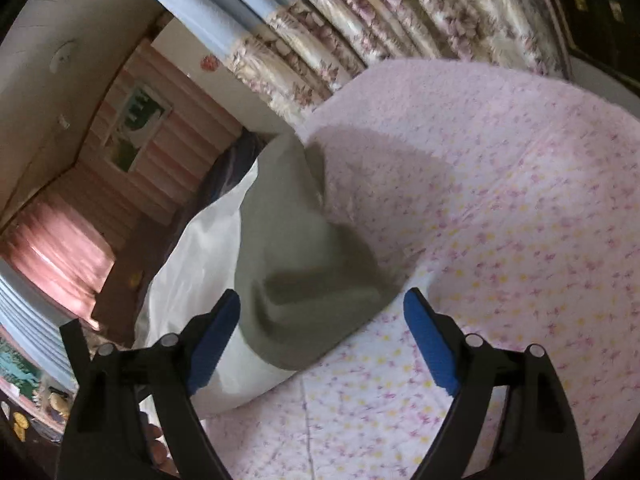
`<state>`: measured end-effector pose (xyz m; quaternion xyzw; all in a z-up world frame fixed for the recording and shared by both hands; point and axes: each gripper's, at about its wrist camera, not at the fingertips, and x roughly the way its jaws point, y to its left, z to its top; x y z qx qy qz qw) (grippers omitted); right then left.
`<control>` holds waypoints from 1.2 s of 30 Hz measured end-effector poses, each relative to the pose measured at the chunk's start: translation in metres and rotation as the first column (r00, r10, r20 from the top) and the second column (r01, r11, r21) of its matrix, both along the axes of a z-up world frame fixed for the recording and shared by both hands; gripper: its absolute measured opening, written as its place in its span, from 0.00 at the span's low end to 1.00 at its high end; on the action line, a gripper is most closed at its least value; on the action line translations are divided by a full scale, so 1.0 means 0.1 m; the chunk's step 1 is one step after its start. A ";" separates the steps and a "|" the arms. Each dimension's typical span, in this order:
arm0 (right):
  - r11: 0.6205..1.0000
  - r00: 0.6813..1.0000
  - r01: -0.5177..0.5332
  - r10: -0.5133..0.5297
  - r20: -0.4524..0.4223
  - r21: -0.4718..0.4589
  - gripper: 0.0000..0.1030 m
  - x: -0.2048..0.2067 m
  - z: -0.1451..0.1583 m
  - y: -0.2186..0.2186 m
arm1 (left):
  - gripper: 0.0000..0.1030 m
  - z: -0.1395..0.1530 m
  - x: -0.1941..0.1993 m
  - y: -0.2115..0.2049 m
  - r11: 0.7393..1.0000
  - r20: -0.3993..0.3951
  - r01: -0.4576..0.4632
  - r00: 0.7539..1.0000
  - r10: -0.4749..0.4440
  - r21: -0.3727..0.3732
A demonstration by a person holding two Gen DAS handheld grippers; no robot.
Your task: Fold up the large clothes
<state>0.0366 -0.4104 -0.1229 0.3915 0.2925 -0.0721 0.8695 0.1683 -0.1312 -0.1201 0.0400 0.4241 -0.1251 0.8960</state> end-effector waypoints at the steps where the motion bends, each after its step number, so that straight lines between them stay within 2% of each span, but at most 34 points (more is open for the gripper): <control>1: 1.000 1.000 -0.007 0.007 -0.017 0.000 0.82 0.05 -0.03 0.03 | 0.97 0.00 0.00 0.00 1.000 -0.001 0.000 1.000 0.000 -0.001; 4: 1.000 0.999 -0.003 0.003 -0.035 0.001 0.82 0.16 -0.13 0.10 | 0.97 -0.01 0.02 -0.01 1.000 -0.002 0.004 1.000 -0.004 0.000; 8: 0.997 0.999 0.001 -0.004 -0.043 -0.080 0.88 0.36 -0.12 0.23 | 0.97 0.00 0.02 0.00 1.000 -0.007 0.016 1.000 -0.016 -0.004; 14: 0.983 0.997 -0.037 0.024 -0.077 -0.179 0.85 0.73 -0.09 0.37 | 0.97 -0.01 0.02 -0.02 1.000 -0.009 0.018 1.000 -0.018 0.002; 20: 0.967 0.990 -0.114 0.091 -0.109 -0.230 0.63 1.01 -0.06 0.42 | 0.97 -0.05 0.01 -0.02 1.000 -0.002 0.018 1.000 -0.018 0.013; 23: 0.949 0.984 -0.146 0.110 -0.140 -0.280 0.62 1.10 -0.02 0.49 | 0.97 -0.07 0.01 -0.03 1.000 0.001 0.020 1.000 -0.020 0.022; 26: 0.941 0.969 -0.202 0.152 -0.193 -0.271 0.79 1.21 -0.05 0.50 | 0.97 -0.08 0.01 -0.02 0.999 0.003 0.024 1.000 -0.024 0.026; 29: 0.931 0.958 -0.241 0.183 -0.221 -0.273 0.87 1.25 -0.05 0.54 | 0.97 -0.10 0.01 -0.01 0.999 -0.001 0.027 1.000 -0.027 0.023; 34: 0.902 0.939 -0.297 0.216 -0.268 -0.312 0.94 1.27 -0.06 0.62 | 0.97 -0.07 -0.02 0.02 0.999 -0.009 0.033 0.999 -0.033 0.003; 36: 0.891 0.936 -0.316 0.236 -0.261 -0.326 0.95 1.25 -0.07 0.62 | 0.96 0.00 -0.08 0.04 0.999 0.025 0.045 0.999 -0.045 -0.017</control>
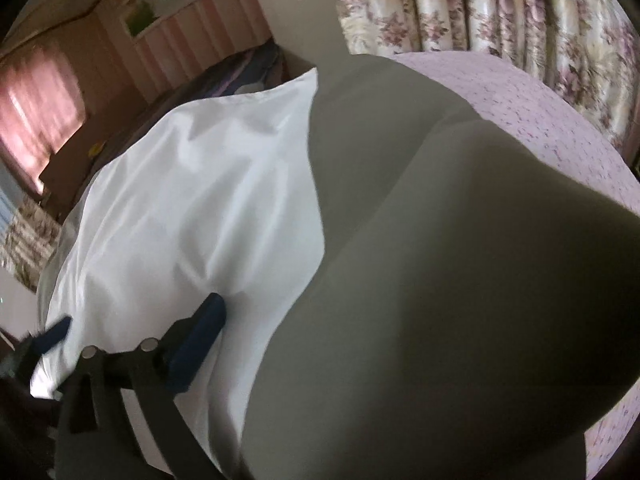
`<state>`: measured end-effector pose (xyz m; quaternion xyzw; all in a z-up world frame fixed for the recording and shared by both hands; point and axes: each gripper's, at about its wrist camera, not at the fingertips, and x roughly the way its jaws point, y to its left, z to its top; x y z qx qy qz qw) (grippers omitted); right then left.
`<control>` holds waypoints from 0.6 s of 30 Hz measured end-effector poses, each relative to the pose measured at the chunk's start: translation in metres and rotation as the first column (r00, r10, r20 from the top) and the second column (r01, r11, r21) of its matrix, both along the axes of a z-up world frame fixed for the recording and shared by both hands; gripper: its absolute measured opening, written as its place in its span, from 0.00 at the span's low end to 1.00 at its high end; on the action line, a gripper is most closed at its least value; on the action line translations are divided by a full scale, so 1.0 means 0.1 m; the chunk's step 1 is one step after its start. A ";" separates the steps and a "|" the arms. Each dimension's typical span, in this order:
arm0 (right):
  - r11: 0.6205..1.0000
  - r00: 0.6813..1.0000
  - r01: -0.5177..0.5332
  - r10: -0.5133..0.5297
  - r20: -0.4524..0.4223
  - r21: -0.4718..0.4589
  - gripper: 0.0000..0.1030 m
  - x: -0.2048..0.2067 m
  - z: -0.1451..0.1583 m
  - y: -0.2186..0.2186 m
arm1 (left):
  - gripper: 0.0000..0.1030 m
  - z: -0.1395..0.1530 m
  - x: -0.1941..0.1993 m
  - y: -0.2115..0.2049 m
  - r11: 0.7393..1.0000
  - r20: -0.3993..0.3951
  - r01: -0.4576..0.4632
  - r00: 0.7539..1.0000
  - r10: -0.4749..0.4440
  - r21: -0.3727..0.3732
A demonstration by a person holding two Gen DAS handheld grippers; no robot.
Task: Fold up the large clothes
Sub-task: 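Fold the olive sleeve over the jacket body with the right gripper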
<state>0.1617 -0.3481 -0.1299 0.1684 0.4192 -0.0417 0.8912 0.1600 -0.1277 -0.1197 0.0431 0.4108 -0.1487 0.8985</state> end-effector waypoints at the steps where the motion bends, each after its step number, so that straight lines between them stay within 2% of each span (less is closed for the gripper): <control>1: 1.000 1.000 0.001 -0.001 0.004 -0.001 0.95 -0.01 0.00 0.00 | 0.95 0.03 -0.02 0.00 1.000 0.012 0.004 1.000 -0.004 -0.008; 2: 1.000 1.000 0.004 -0.004 0.007 -0.002 0.95 -0.02 0.00 0.00 | 0.89 0.07 -0.05 0.00 1.000 0.026 0.007 1.000 -0.006 -0.023; 3: 1.000 1.000 0.006 -0.006 0.008 0.000 0.95 -0.03 0.00 0.00 | 0.76 0.11 -0.06 0.00 0.999 0.035 0.015 0.999 -0.014 -0.045; 4: 1.000 1.000 0.009 -0.009 0.012 0.009 0.95 -0.05 0.00 -0.01 | 0.70 0.14 -0.07 0.00 0.998 0.040 0.021 0.999 -0.019 -0.059; 6: 0.999 0.999 0.022 -0.023 0.025 0.027 0.93 -0.10 0.00 -0.04 | 0.45 0.15 -0.06 0.00 0.998 0.049 0.020 0.999 -0.017 -0.066; 8: 0.999 0.999 0.039 -0.040 0.027 0.033 0.88 -0.16 0.01 -0.08 | 0.28 0.12 -0.05 0.03 0.998 0.043 0.005 0.999 -0.002 -0.061; 10: 0.998 0.998 0.052 -0.053 0.028 0.043 0.81 -0.24 0.02 -0.11 | 0.25 0.08 -0.05 0.09 0.996 0.029 0.008 1.000 -0.005 -0.094; 11: 0.997 0.998 0.053 -0.054 0.026 0.047 0.77 -0.27 0.02 -0.12 | 0.18 0.06 -0.05 0.11 0.996 0.024 0.002 1.000 0.000 -0.093; 12: 0.998 0.998 0.051 -0.052 0.022 0.048 0.73 -0.27 0.03 -0.11 | 0.16 0.01 -0.04 0.12 0.997 0.010 -0.005 1.000 0.006 -0.081; 14: 0.999 0.999 0.035 -0.035 0.007 0.029 0.67 -0.27 0.04 -0.06 | 0.16 -0.12 0.02 0.13 0.998 -0.040 -0.002 0.999 0.000 -0.069; 16: 1.000 1.000 0.020 -0.020 0.004 -0.013 0.61 -0.25 0.07 0.02 | 0.17 -0.20 0.07 0.15 0.997 -0.058 0.003 0.998 -0.008 -0.076; 18: 0.999 1.000 0.004 -0.004 0.007 -0.046 0.46 -0.23 0.10 0.07 | 0.17 -0.23 0.10 0.16 0.996 -0.069 0.007 0.998 -0.013 -0.084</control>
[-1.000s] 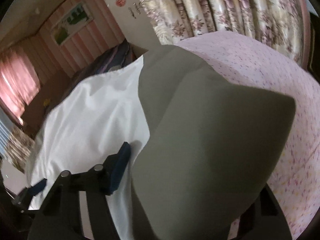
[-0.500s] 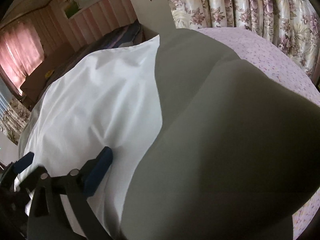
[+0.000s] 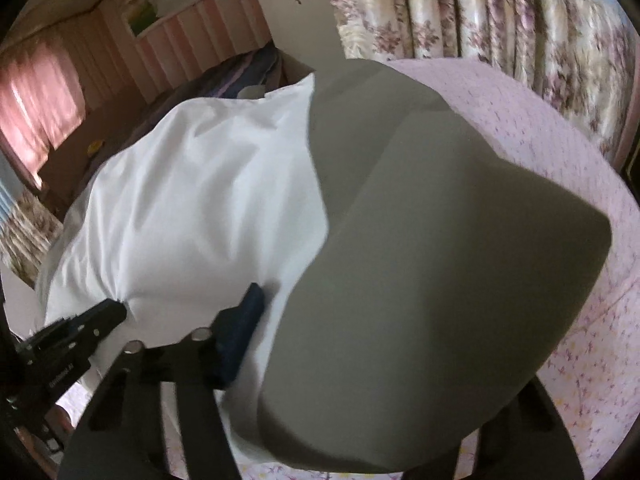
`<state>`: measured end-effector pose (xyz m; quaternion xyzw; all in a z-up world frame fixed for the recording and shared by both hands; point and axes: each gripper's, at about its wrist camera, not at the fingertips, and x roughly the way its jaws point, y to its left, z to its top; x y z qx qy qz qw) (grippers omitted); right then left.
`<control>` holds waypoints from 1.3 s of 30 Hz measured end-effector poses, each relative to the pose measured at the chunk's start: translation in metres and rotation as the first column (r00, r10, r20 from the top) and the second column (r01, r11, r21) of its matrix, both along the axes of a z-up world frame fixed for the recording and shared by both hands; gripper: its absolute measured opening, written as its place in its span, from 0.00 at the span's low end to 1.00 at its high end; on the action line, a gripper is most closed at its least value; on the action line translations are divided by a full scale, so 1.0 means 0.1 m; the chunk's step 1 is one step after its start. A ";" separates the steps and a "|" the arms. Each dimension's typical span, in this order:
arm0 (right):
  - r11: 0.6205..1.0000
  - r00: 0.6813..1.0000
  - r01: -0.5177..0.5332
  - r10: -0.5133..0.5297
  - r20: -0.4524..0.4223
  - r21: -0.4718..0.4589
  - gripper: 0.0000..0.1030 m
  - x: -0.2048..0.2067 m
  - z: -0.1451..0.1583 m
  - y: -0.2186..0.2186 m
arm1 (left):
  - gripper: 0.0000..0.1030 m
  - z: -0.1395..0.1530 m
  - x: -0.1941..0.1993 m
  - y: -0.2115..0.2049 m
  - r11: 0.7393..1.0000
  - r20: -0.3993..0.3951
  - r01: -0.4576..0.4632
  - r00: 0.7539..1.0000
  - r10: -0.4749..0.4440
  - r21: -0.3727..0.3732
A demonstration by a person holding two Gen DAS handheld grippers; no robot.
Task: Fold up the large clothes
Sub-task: 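Fold the olive sleeve over the jacket body with the right gripper, then grasp the jacket edge with the left gripper while the right gripper holds the sleeve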
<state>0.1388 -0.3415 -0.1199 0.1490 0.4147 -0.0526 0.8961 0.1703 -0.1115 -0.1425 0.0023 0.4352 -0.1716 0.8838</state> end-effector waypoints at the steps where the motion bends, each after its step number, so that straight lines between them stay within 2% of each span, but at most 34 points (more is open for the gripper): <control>1: 0.999 1.000 -0.016 0.016 0.010 -0.039 0.42 0.00 0.05 0.06 | 0.17 -0.01 0.01 0.00 1.000 -0.003 0.002 1.000 -0.002 -0.001; 5: 0.969 0.995 -0.069 0.084 0.056 -0.236 0.29 -0.04 0.30 0.37 | 0.18 -0.03 0.04 0.03 1.000 -0.012 0.003 1.000 -0.004 -0.022; 10: 0.879 0.977 -0.145 0.201 0.077 -0.453 0.25 -0.03 0.61 0.80 | 0.16 -0.05 0.10 0.16 0.996 -0.051 0.000 0.999 -0.005 -0.092; 15: 0.811 0.957 -0.193 0.279 0.075 -0.552 0.24 0.01 0.79 1.09 | 0.10 -0.11 0.15 0.33 0.983 -0.092 -0.010 0.996 -0.007 -0.182; 17: 0.784 0.949 -0.211 0.307 0.070 -0.584 0.23 0.01 0.83 1.20 | 0.10 -0.12 0.15 0.36 0.981 -0.098 -0.009 0.995 -0.010 -0.195; 21: 0.759 0.943 -0.225 0.327 0.059 -0.611 0.23 -0.02 0.84 1.31 | 0.09 -0.13 0.13 0.36 0.982 -0.088 -0.005 0.996 -0.012 -0.187; 23: 0.761 0.945 -0.223 0.323 0.058 -0.610 0.23 -0.04 0.83 1.30 | 0.09 -0.13 0.11 0.33 0.986 -0.076 0.001 0.997 -0.013 -0.166; 25: 0.767 0.947 -0.221 0.316 0.055 -0.603 0.23 -0.02 0.81 1.27 | 0.09 -0.09 0.06 0.26 0.994 -0.045 0.014 0.999 -0.018 -0.104; 27: 0.772 0.948 -0.221 0.314 0.054 -0.596 0.23 -0.02 0.81 1.24 | 0.09 -0.05 0.02 0.15 1.000 -0.005 0.030 1.000 -0.030 -0.008; 31: 0.772 0.946 -0.223 0.319 0.060 -0.595 0.23 -0.02 0.81 1.25 | 0.06 -0.01 -0.01 0.05 0.994 0.028 0.047 0.998 -0.050 0.097; 32: 0.771 0.945 -0.223 0.321 0.061 -0.597 0.23 -0.02 0.81 1.25 | 0.00 -0.01 -0.02 0.04 0.990 0.040 0.048 0.998 -0.054 0.134; 34: 0.770 0.944 -0.225 0.324 0.062 -0.598 0.23 -0.02 0.80 1.26 | 0.01 0.00 -0.04 0.03 0.979 0.066 0.047 0.996 -0.061 0.199; 39: 0.773 0.942 -0.227 0.329 0.069 -0.592 0.23 -0.01 0.80 1.25 | 0.01 -0.01 -0.07 0.05 0.965 0.072 0.084 0.992 -0.104 0.248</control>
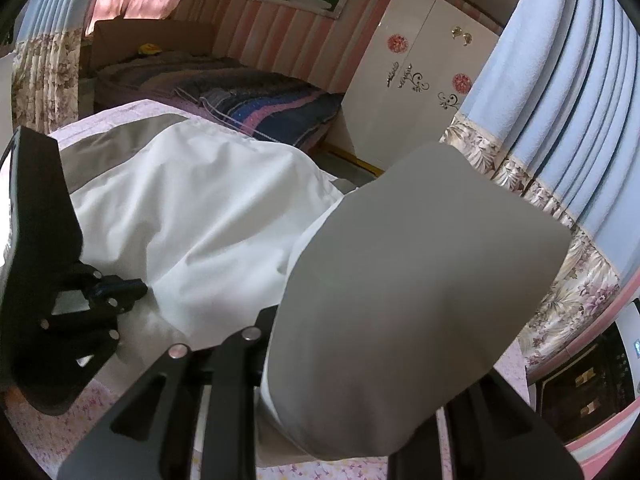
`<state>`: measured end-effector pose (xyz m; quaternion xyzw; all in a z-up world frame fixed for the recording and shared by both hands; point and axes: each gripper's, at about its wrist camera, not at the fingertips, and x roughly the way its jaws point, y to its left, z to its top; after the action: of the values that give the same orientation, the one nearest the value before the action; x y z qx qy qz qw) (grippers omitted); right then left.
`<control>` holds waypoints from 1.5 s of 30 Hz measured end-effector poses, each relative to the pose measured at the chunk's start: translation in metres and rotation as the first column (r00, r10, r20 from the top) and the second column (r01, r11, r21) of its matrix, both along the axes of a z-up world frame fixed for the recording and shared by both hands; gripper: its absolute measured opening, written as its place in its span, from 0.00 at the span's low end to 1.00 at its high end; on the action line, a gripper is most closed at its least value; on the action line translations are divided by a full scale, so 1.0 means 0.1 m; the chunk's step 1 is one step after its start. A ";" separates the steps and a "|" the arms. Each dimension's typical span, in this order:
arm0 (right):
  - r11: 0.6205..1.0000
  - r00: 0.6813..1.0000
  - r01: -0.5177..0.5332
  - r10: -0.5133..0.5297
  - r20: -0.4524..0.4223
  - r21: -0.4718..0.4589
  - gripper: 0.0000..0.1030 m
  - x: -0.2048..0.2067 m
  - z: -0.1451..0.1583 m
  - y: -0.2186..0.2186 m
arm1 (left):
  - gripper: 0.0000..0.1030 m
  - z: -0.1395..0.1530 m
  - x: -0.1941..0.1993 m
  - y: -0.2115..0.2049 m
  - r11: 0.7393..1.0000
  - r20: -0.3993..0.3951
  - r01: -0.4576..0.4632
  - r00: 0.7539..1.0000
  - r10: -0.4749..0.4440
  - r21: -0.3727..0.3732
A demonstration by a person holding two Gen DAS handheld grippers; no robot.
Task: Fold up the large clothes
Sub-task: 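Grasp the jacket edge with the left gripper while the right gripper holds the sleeve, then lift the jacket side with the left gripper and fold it over the body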
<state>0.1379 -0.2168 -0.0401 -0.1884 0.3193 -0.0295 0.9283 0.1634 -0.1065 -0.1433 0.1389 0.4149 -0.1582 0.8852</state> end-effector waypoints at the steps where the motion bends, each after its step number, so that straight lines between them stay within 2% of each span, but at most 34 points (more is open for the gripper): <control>1: 1.000 1.000 -0.006 0.006 0.003 -0.002 0.23 0.00 0.00 0.01 | 0.01 -0.01 -0.01 -0.01 1.000 0.003 0.002 1.000 -0.002 0.008; 8: 0.996 0.998 -0.066 0.066 0.006 0.054 0.22 0.06 0.14 0.11 | 0.01 -0.02 0.08 0.04 0.999 -0.023 0.020 1.000 -0.021 -0.045; 14: 0.978 0.977 -0.208 0.209 0.033 -0.038 0.21 0.05 0.30 0.58 | 0.01 0.14 -0.07 0.30 0.999 -0.014 0.039 0.999 -0.039 -0.038; 16: 0.962 0.964 -0.263 0.265 0.021 -0.074 0.21 0.08 0.32 0.83 | 0.01 0.32 -0.13 0.66 0.994 -0.013 0.036 0.999 -0.038 -0.099; 19: 0.913 0.928 -0.372 0.372 -0.032 -0.169 0.21 0.05 0.19 1.33 | 0.00 0.51 -0.16 1.14 0.996 0.028 -0.006 1.000 0.008 -0.084; 22: 0.834 0.879 -0.476 0.462 -0.120 -0.277 0.20 0.00 -0.10 1.79 | 0.00 0.55 -0.10 1.59 0.996 0.052 -0.080 0.995 0.083 -0.045; 24: 0.786 0.849 -0.527 0.498 -0.173 -0.323 0.20 -0.03 -0.34 2.05 | 0.00 0.52 -0.04 1.91 0.990 0.029 -0.118 0.992 0.121 -0.079; 27: 0.742 0.833 -0.551 0.511 -0.210 -0.381 0.20 -0.03 -0.64 2.24 | 0.00 0.45 -0.01 2.27 0.984 0.016 -0.144 0.989 0.146 -0.107; 31: 0.727 0.834 -0.549 0.507 -0.218 -0.411 0.20 -0.06 -0.92 2.26 | 0.00 0.23 0.05 2.47 0.985 -0.041 -0.140 0.990 0.136 -0.097; 34: 0.759 0.842 -0.539 0.497 -0.210 -0.367 0.23 -0.06 -0.86 2.22 | 0.00 0.06 0.12 2.58 0.984 -0.078 -0.144 0.988 0.137 -0.101; 40: 0.768 0.853 -0.520 0.488 -0.183 -0.373 0.26 -0.12 -0.87 2.18 | 0.01 0.00 0.09 2.54 0.986 -0.063 -0.148 0.988 0.143 -0.082; 41: 0.770 0.854 -0.519 0.486 -0.186 -0.372 0.27 -0.12 -0.85 2.17 | 0.02 0.02 0.07 2.53 0.986 -0.049 -0.148 0.988 0.145 -0.075; 43: 0.770 0.857 -0.515 0.477 -0.195 -0.377 0.32 -0.14 -0.80 2.18 | 0.20 0.03 0.04 2.50 0.986 -0.035 -0.158 0.987 0.156 -0.061; 45: 0.770 0.858 -0.513 0.469 -0.208 -0.379 0.43 -0.14 -0.73 2.18 | 0.53 0.08 0.00 2.49 0.984 -0.003 -0.177 0.984 0.177 -0.023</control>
<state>0.1234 0.0016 -0.1127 -0.4622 0.2915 0.1555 0.8229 0.1630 0.1424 -0.1352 0.0912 0.4241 -0.0839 0.8971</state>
